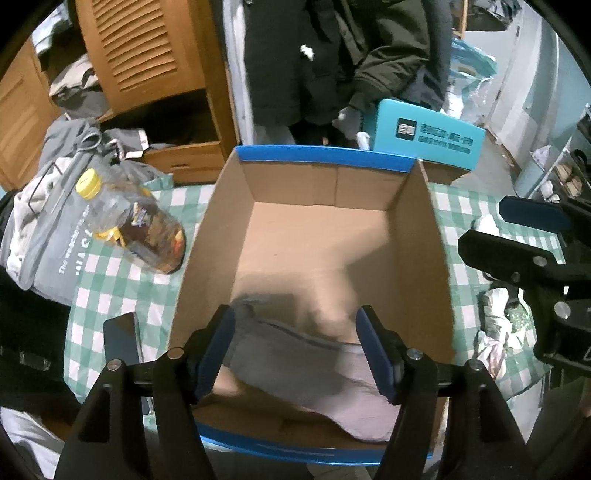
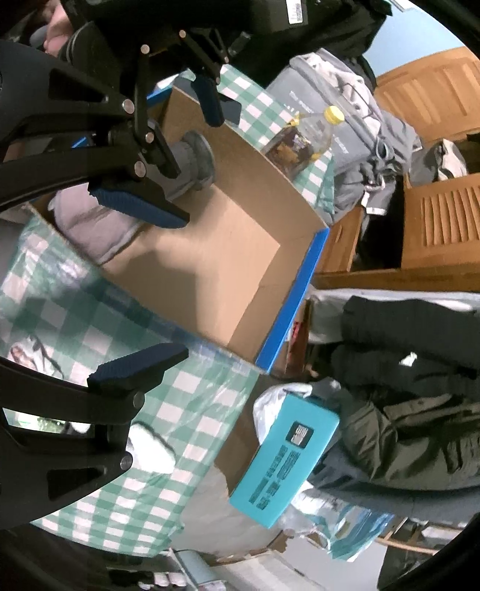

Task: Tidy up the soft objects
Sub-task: 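Lower the grey slipper into the box and open the right gripper, then move the right gripper back over the green sponge pad and grasp it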

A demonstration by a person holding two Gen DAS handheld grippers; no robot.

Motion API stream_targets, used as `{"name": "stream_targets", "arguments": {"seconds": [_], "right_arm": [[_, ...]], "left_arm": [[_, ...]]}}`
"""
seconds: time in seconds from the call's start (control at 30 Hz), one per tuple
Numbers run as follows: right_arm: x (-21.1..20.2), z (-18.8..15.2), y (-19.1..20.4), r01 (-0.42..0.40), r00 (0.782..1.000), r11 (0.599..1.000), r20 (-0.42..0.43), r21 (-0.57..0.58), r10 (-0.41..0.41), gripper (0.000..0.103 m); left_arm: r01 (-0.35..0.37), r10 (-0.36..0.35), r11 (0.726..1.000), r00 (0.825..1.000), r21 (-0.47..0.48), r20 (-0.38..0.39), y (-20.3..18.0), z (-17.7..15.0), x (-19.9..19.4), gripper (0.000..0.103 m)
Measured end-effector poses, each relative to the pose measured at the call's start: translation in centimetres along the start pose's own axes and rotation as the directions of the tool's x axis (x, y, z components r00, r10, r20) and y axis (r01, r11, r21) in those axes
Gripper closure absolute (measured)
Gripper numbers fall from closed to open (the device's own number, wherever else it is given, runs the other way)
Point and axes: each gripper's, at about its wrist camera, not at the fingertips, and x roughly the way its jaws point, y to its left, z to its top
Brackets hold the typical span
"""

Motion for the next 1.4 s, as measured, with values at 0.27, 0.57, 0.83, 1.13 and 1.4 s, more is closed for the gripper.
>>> {"name": "stream_targets", "arguments": {"seconds": [0.27,0.57,0.83,1.13,1.4], "right_arm": [[-1.0,-1.6,-3.5,0.023,1.0,0.998,-0.003,0.058,-0.023,0.039],[-2.4,-3.8,-7.4,0.054,0.999,0.992,-0.001,0.118,-0.054,0.039],[-3.1,-6.5,-11.4,0.085,0.996,0.979,-0.021,0.185,-0.082,0.039],[-3.9,-9.6,-15.4,0.105,0.994,0.962,-0.033,0.252,-0.1,0.039],[-4.3,-12.0,-18.9,0.123,0.992,0.94,-0.049,0.317,-0.113,0.039]], "left_arm": [[0.029,-0.029,0.999,0.999,0.039,0.017,-2.7,0.5,-0.7,0.033],[0.044,-0.047,0.993,0.999,0.112,0.025,-6.8,0.6,-1.1,0.028],[0.067,-0.072,0.981,0.997,0.18,0.023,-10.8,0.7,-1.5,0.027],[0.083,-0.091,0.963,0.996,0.258,0.017,-15.1,0.6,-1.5,0.023],[0.093,-0.094,0.936,0.996,0.339,-0.014,-19.2,-0.4,-0.7,0.022]]}}
